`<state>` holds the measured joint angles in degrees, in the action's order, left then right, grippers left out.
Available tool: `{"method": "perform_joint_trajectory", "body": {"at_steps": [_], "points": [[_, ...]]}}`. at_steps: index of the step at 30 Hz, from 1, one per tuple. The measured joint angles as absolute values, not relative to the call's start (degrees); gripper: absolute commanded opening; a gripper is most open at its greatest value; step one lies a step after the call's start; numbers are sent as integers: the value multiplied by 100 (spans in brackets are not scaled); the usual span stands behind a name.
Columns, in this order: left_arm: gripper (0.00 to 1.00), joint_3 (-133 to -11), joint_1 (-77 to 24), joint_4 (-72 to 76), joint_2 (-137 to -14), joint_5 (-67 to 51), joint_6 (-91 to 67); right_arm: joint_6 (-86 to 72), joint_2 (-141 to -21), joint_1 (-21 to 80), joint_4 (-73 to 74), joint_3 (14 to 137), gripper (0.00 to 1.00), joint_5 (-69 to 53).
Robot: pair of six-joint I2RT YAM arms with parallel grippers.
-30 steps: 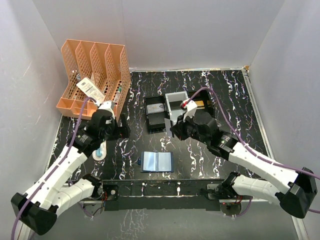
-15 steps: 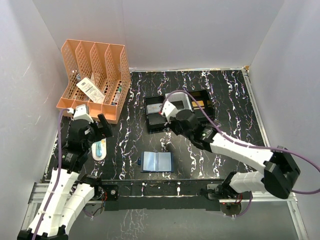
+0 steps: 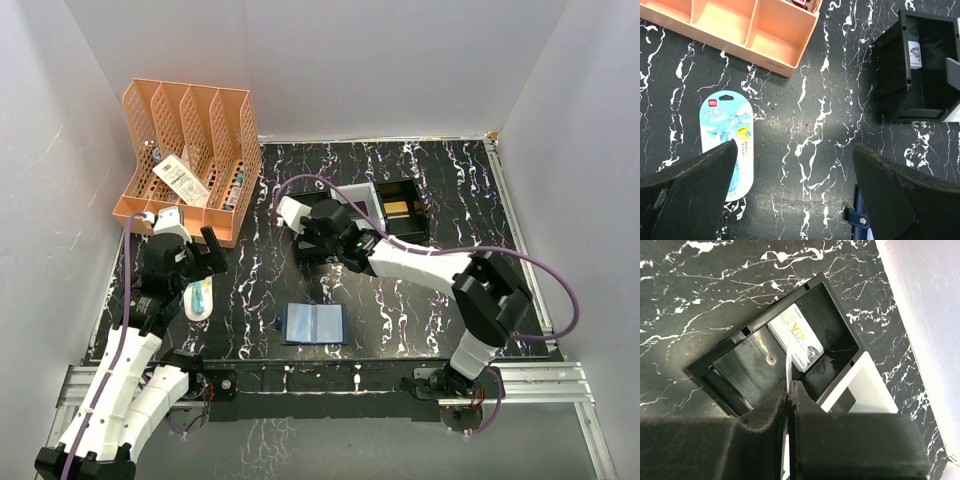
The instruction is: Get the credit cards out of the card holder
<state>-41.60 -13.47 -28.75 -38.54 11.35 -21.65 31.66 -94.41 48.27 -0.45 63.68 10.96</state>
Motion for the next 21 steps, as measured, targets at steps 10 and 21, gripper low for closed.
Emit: {"method": "perform_joint_trajectory", "body": {"at_steps": [10,21], "points": [[99,-4156,-1347,-2875,-3745,1135,-2161,3876,-10586,4556,-377,6858,0,1227],[99,-4156,-1347,-2871,-3918,1002,-2106,4541,-11592,4375,-978,7402,0,1472]]}}
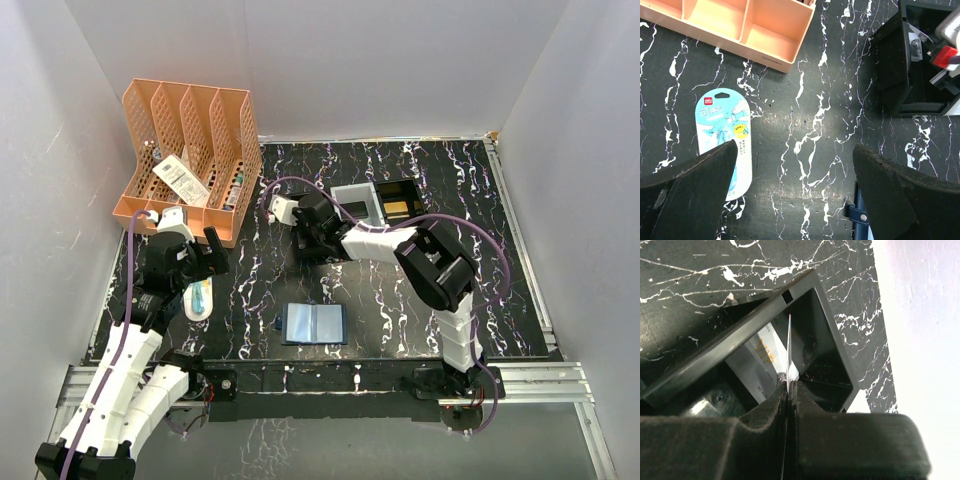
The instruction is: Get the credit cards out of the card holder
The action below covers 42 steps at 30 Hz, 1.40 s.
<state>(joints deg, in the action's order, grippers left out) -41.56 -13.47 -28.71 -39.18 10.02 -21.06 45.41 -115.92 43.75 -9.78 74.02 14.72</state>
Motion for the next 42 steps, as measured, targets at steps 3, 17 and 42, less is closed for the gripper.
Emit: {"method": "perform_joint_trajectory", "body": {"at_steps": [3,17,42], "points": [[99,-4156,-1347,-2871,-3918,989,-2099,4665,-11754,4364,-1048,7529,0,1487],[99,-4156,-1347,-2864,-4012,961,-2097,5028,-11966,4239,-1057,7719,0,1170],[99,-4156,-1347,-2832,-4034,941,-2056,5242,-12226,4150,-902,7942,3,963]]}}
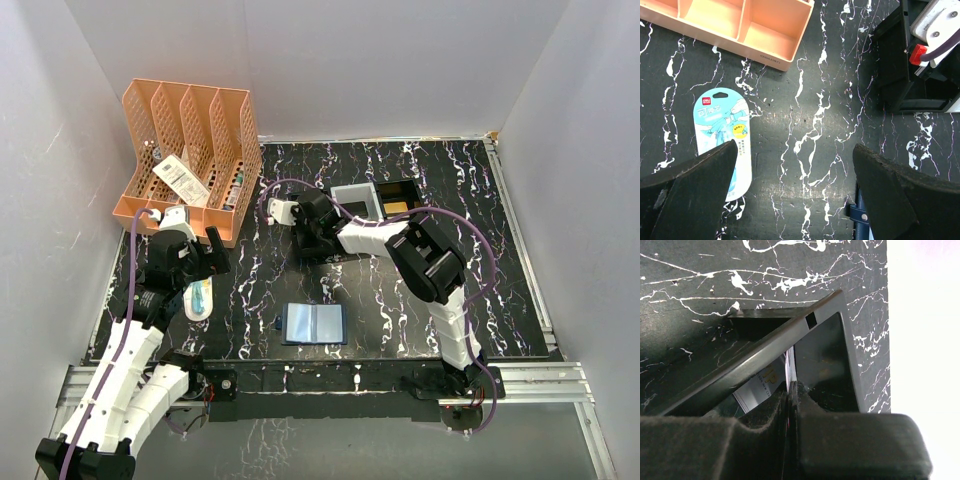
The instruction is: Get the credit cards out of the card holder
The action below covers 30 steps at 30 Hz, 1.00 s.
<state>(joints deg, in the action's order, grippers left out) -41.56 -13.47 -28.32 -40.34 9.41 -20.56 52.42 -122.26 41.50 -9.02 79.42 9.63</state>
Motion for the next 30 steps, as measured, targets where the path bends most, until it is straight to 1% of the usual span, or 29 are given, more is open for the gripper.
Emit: {"method": "perform_joint_trajectory", "body": {"at_steps": [4,9,15,20,23,30], "points": [[99,-4156,-1347,-2832,-4069,939,-2056,5260,-12226,4150,-862,7983,7,954],[99,-4156,-1347,-2832,-4104,937,-2053,5249,-12230,4150,-749,8005,16,893],[99,-4156,-1347,-2832,-4117,897,-2053,5201,-12230,4150,-698,8014,22,790],[99,-4156,-1347,-2832,-4130,858,-2051,5153,-12230,4141,-663,8029,25,733],[99,-4156,-1347,-2832,-4134,847,-2049,5107,-12230,4128,-593,8060,31,725],[99,-4156,-1347,-2829,-4154,810,-2034,4976,-12237,4112,-427,8202,37,668]]}}
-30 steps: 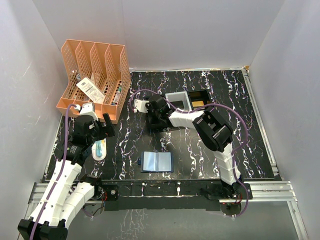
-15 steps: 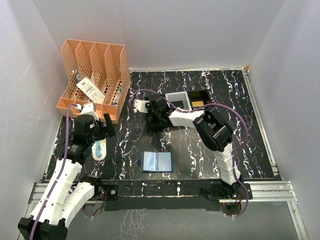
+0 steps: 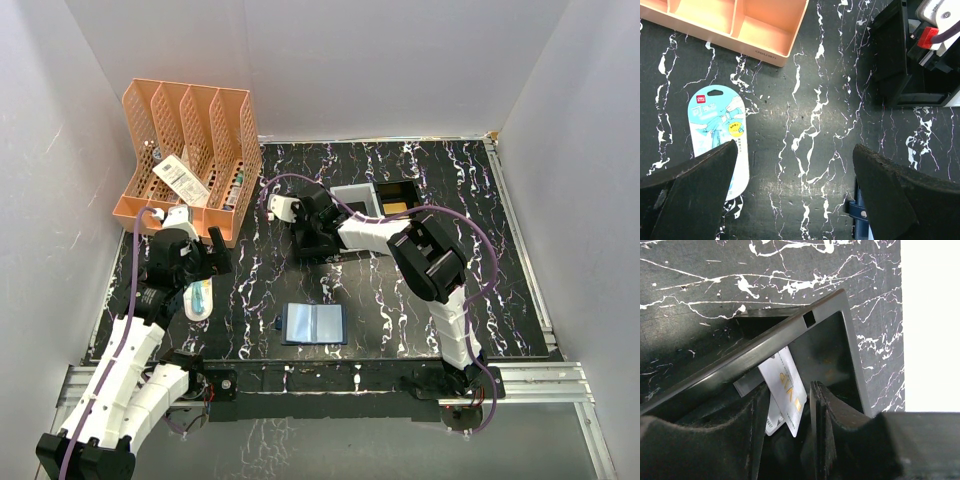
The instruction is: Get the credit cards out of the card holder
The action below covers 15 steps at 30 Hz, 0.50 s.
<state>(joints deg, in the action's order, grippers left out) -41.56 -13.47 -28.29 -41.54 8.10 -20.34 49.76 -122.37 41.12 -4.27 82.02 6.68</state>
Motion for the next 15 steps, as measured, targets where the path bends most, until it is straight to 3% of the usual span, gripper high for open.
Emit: {"method": "perform_joint_trajectory", "body": {"at_steps": [15], "points": [[99,-4156,-1347,-2827,-4329,663,-2010,4757,-12313,4108,-154,8294,44,526]]}}
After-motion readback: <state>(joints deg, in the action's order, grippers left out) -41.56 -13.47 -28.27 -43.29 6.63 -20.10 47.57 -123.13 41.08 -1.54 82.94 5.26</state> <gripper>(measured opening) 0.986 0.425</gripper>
